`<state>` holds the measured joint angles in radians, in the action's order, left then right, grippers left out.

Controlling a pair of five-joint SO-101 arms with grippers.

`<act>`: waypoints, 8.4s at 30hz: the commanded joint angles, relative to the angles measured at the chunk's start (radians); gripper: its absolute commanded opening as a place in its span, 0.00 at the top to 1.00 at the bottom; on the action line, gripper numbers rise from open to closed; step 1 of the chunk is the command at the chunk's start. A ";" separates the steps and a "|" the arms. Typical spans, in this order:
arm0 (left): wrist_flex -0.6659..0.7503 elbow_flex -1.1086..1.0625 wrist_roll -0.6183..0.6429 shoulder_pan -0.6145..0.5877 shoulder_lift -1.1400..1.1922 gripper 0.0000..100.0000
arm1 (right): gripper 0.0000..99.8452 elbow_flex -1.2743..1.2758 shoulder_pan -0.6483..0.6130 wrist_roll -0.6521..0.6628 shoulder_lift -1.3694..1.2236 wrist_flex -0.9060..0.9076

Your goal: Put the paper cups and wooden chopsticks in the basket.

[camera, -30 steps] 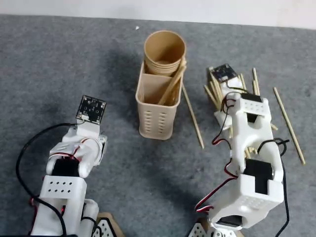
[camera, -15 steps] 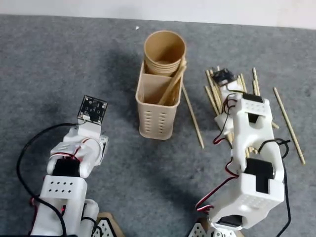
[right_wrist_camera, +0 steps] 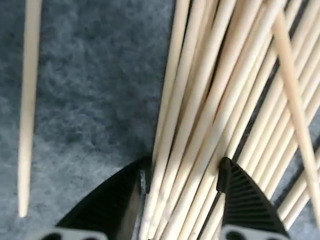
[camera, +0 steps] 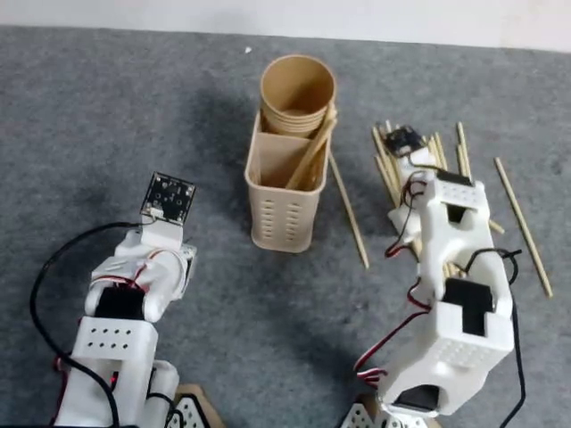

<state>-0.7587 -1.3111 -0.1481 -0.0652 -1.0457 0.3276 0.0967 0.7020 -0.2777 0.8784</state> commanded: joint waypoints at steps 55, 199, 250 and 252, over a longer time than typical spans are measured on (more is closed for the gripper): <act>0.017 0.002 0.006 0.016 -0.010 0.85 | 1.00 0.255 -0.542 -0.744 1.006 -0.661; 0.051 -0.015 0.005 0.012 -0.008 0.85 | 0.73 0.835 -0.618 -0.585 1.268 -0.906; 0.080 -0.035 0.005 0.016 -0.010 0.85 | 0.91 -0.495 -0.062 -0.176 -0.325 -0.084; 0.080 -0.035 0.005 0.016 -0.010 0.85 | 0.91 -0.495 -0.068 -0.150 -0.329 -0.041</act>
<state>-0.6943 -1.3510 -0.1481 -0.0637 -1.0457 -0.1465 0.0552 0.5086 -0.6076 0.7833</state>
